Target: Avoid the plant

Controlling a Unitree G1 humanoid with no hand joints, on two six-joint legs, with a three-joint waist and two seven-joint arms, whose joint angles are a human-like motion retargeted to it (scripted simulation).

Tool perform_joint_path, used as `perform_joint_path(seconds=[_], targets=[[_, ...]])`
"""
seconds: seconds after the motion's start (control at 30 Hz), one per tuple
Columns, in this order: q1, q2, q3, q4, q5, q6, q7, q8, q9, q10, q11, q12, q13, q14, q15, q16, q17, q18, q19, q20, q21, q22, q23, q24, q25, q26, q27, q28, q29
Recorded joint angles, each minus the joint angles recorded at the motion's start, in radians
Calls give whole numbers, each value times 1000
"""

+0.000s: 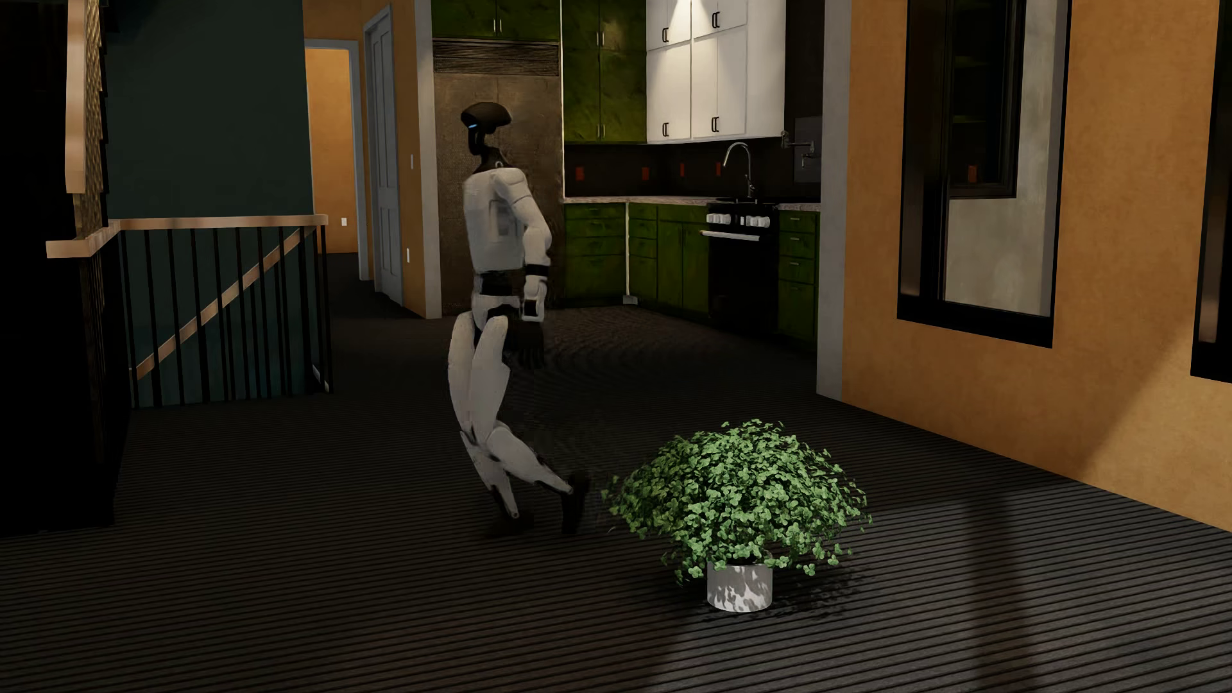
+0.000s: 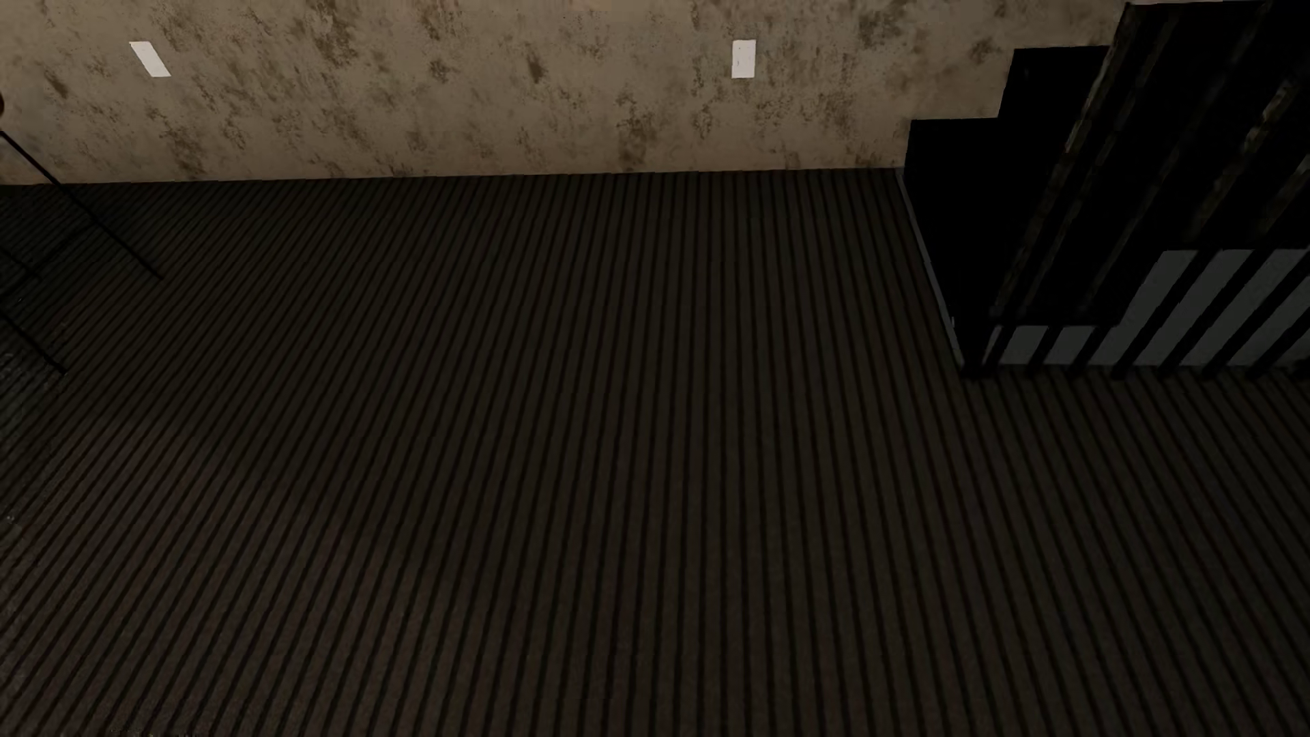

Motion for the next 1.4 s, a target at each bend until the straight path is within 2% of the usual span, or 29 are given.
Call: perform_joint_path(seconds=[0.07,0.17,0.2,0.27,0.3,0.33,0.4,0.43,0.47,0.53,0.57,0.63,0.73,0.8,0.83,0.87,0.9,0.93,1.0,1.03,1.13,1.2,1.23,1.27,1.3,1.33,1.37,1.4], targets=[[-73,157,87,-24,-4,-37,0,0,33,-97,-102,18,-2,-20,120,8,-16,0,0,50,-23,-48,19,0,0,0,0,0,0],[-113,310,163,-83,1,-68,0,0,40,-575,-138,23,-20,-135,-18,16,-43,0,0,108,-99,-109,-9,0,0,0,0,0,0],[-93,342,173,-106,13,-66,0,0,39,-728,-135,16,-35,-326,-33,9,-51,0,0,105,-123,-102,-17,0,0,0,0,0,0],[-52,397,175,-118,47,-51,0,0,29,-659,-124,13,-71,-374,18,-1,-56,0,0,71,-165,-73,-30,0,0,0,0,0,0],[-74,418,184,-106,40,-52,0,0,22,-851,-33,18,-75,-235,-86,0,-48,0,0,48,-200,-55,-43,0,0,0,0,0,0],[-90,421,190,-104,16,-68,0,0,10,-811,21,28,-74,-193,-101,1,-31,0,0,31,-225,-36,-58,0,0,0,0,0,0],[-154,340,171,-113,-64,-107,0,0,-15,-664,268,29,-64,142,67,18,17,0,0,-28,-224,18,-69,0,0,0,0,0,0],[-131,259,169,-144,-120,-115,0,0,-16,-638,453,13,-57,122,166,26,37,0,0,-49,-200,37,-69,0,0,0,0,0,0],[-100,130,182,-161,-161,-121,0,0,-17,-640,647,-7,-63,46,204,33,51,0,0,-52,-152,43,-58,0,0,0,0,0,0],[-52,-120,176,-170,-164,-110,0,0,-27,-651,889,-49,-78,-143,65,36,69,0,0,2,-56,29,-38,0,0,0,0,0,0],[-8,-202,152,-173,-147,-94,0,0,-30,-664,889,-62,-71,-226,17,34,72,0,0,41,-32,10,-38,0,0,0,0,0,0],[41,-326,102,-164,-98,-68,0,0,-53,-664,664,-60,-41,-374,12,30,71,0,0,137,-33,-77,-55,0,0,0,0,0,0],[90,-345,55,-153,-52,-53,0,0,-67,-618,85,-75,-20,-544,133,22,76,0,0,162,-39,-155,-19,0,0,0,0,0,0],[97,-332,46,-133,-79,-41,0,0,-66,-546,-40,-86,-20,-606,221,10,66,0,0,155,15,-128,22,0,0,0,0,0,0],[107,-321,52,-129,-89,-44,0,0,-66,-519,-27,-86,-19,-625,227,7,57,0,0,140,37,-105,35,0,0,0,0,0,0],[114,-304,56,-115,-95,-50,0,0,-76,-501,-10,-78,-18,-631,289,11,54,0,0,122,47,-81,45,0,0,0,0,0,0],[107,-288,62,-88,-92,-45,0,0,-86,-461,18,-69,-19,-588,278,13,53,0,0,98,59,-43,55,0,0,0,0,0,0],[89,-236,72,-62,-91,-38,0,0,-79,-384,37,-62,-17,-484,225,9,43,0,0,62,56,11,56,0,0,0,0,0,0],[29,-42,56,-23,-81,-36,0,0,-23,-185,21,-43,-6,-189,128,10,-7,0,0,-27,15,62,9,0,0,0,0,0,0],[0,44,57,-22,-82,-48,0,0,0,-133,-110,-38,-6,-120,175,16,-27,0,0,-51,-3,63,-7,0,0,0,0,0,0],[-108,203,98,-49,-84,-91,0,0,24,-212,-176,-8,9,-6,253,30,-67,0,0,20,-86,-3,-16,0,0,0,0,0,0],[-150,288,134,-77,-54,-103,0,0,42,-386,-210,-7,0,54,297,27,-95,0,0,56,-67,-30,-10,0,0,0,0,0,0],[-160,318,140,-98,-34,-102,0,0,51,-491,-216,-12,-9,28,496,23,-101,0,0,51,-63,-30,-8,0,0,0,0,0,0],[-159,330,140,-126,-20,-102,0,0,55,-606,-211,-20,-26,-49,671,19,-101,0,0,38,-66,-16,-2,0,0,0,0,0,0],[-138,341,143,-151,-11,-100,0,0,57,-719,-208,-25,-46,-221,671,15,-96,0,0,15,-73,3,4,0,0,0,0,0,0],[-107,355,152,-167,-4,-99,0,0,58,-819,-207,-26,-66,-285,685,14,-83,0,0,-12,-88,24,5,0,0,0,0,0,0],[-93,362,162,-164,2,-98,0,0,51,-855,-207,-20,-77,-288,632,14,-64,0,0,-41,-125,47,-10,0,0,0,0,0,0],[-99,368,171,-156,1,-101,0,0,41,-833,-268,-10,-82,-339,542,16,-44,0,0,-72,-160,70,-40,0,0,0,0,0,0]])
